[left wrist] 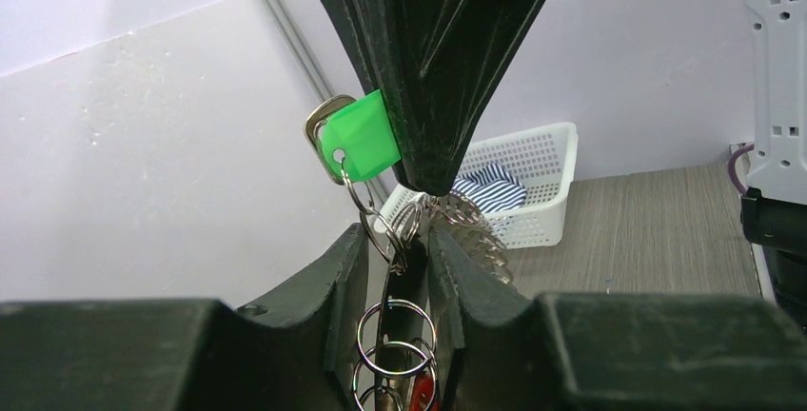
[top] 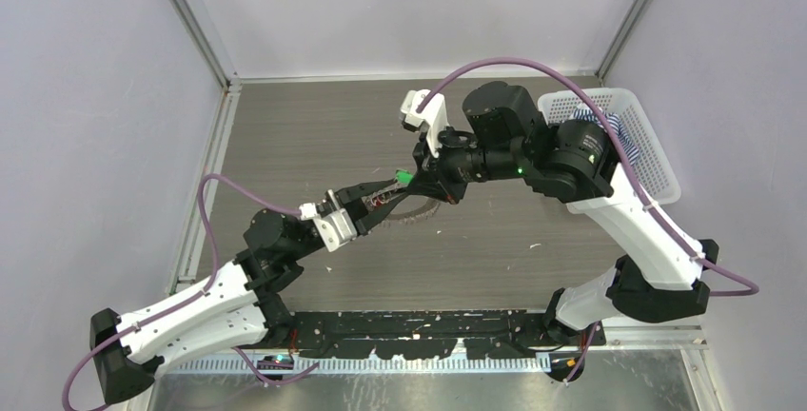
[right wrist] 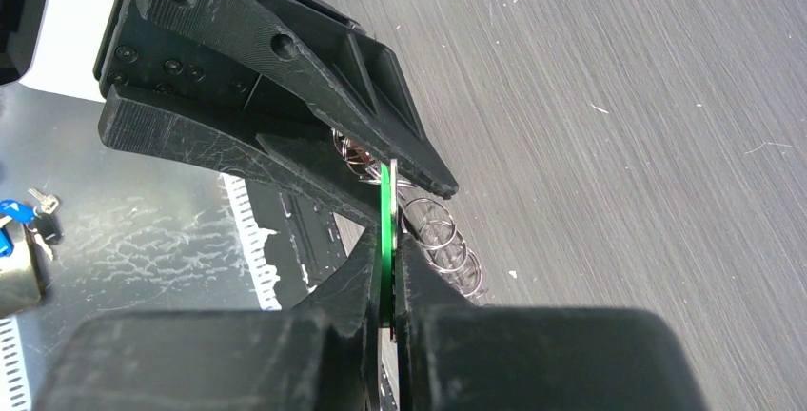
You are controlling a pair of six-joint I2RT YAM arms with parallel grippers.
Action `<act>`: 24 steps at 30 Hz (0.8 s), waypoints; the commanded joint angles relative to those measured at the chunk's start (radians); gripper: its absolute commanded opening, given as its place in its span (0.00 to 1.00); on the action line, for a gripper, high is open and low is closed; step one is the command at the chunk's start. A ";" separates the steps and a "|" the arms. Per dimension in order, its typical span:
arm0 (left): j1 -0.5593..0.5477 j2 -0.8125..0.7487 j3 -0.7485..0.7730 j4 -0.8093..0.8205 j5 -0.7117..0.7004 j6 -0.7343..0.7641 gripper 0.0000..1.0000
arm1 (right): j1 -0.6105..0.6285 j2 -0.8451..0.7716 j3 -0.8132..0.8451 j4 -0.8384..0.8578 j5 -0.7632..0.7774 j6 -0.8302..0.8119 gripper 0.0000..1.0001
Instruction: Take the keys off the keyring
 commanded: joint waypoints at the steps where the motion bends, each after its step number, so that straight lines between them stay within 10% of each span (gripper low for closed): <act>1: -0.004 -0.007 0.016 0.051 -0.005 -0.023 0.16 | 0.004 -0.060 0.023 0.075 0.011 0.015 0.01; 24: -0.014 -0.015 -0.010 0.126 -0.308 -0.167 0.00 | 0.003 -0.176 -0.128 0.222 0.031 0.047 0.01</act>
